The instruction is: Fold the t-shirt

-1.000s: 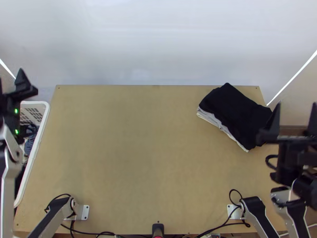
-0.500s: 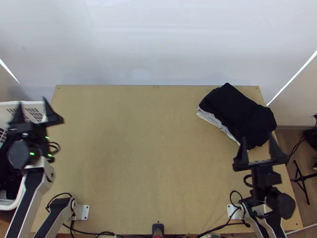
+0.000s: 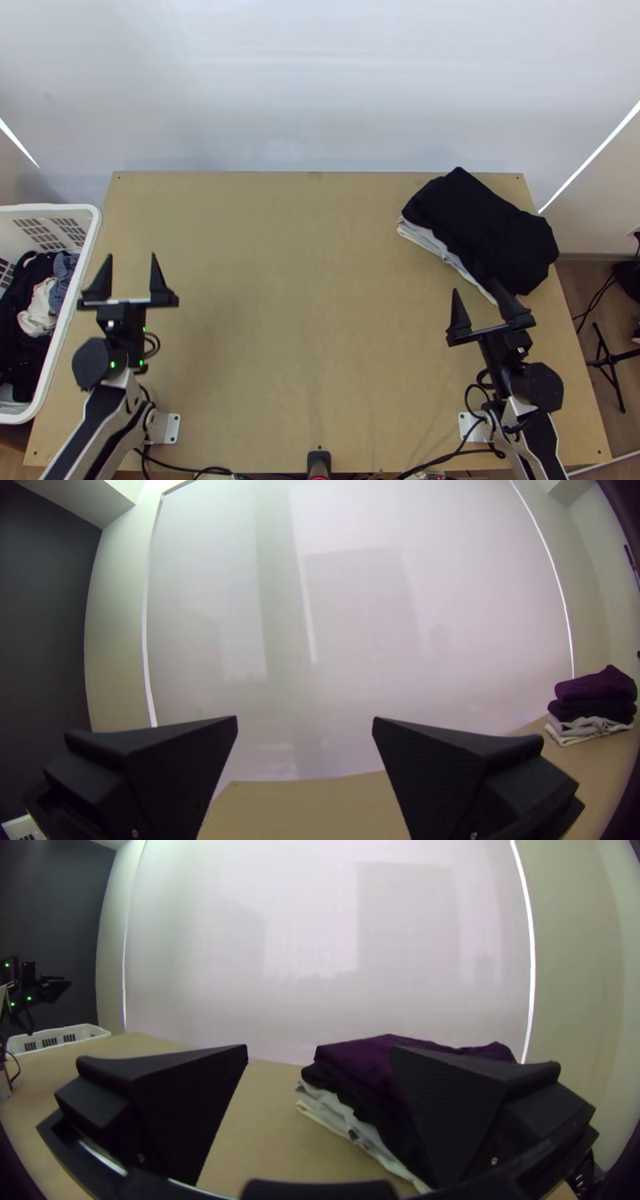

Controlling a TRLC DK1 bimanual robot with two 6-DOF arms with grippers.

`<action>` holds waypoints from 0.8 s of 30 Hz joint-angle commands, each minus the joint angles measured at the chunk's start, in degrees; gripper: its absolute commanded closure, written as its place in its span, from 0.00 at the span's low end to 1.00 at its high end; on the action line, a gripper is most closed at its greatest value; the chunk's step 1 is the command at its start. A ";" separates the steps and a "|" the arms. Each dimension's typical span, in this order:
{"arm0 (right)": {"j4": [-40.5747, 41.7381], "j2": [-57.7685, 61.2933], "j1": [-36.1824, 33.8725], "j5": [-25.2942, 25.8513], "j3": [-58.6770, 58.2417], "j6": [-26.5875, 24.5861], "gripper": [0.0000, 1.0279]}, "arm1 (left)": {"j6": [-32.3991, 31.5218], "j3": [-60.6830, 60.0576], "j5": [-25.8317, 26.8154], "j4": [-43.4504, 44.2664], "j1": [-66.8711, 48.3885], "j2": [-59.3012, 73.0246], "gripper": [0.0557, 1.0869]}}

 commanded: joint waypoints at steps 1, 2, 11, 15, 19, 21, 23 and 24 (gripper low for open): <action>-8.77 -0.47 -0.37 -0.15 -0.29 4.64 0.04 | -2.04 -5.87 0.81 -18.40 -1.36 -19.46 0.04; -9.39 -0.47 -0.72 -0.15 -0.21 4.91 0.04 | -2.57 -5.87 1.24 -23.32 -1.54 -22.80 0.04; -9.56 -0.38 -3.00 -0.15 -0.12 4.38 0.04 | -2.13 -5.78 2.12 -43.36 -0.04 -32.91 0.04; -9.56 -0.30 -2.92 -0.15 -0.12 4.38 0.04 | -2.22 -5.78 2.47 -43.45 0.57 -32.82 0.04; -9.56 -0.30 -3.00 -0.15 -0.12 4.38 0.04 | -2.22 -5.78 2.47 -43.45 0.57 -32.91 0.04; -9.56 -0.30 -2.92 -0.15 -0.12 4.38 0.04 | -2.22 -5.69 2.47 -43.45 0.57 -32.91 0.04; -9.56 -0.30 -2.92 -0.15 -0.12 4.38 0.04 | -2.22 -5.69 2.47 -43.45 0.57 -32.82 0.04; -9.56 -0.30 -3.00 -0.15 -0.12 4.38 0.04 | -2.22 -5.78 2.47 -43.45 0.57 -32.91 0.04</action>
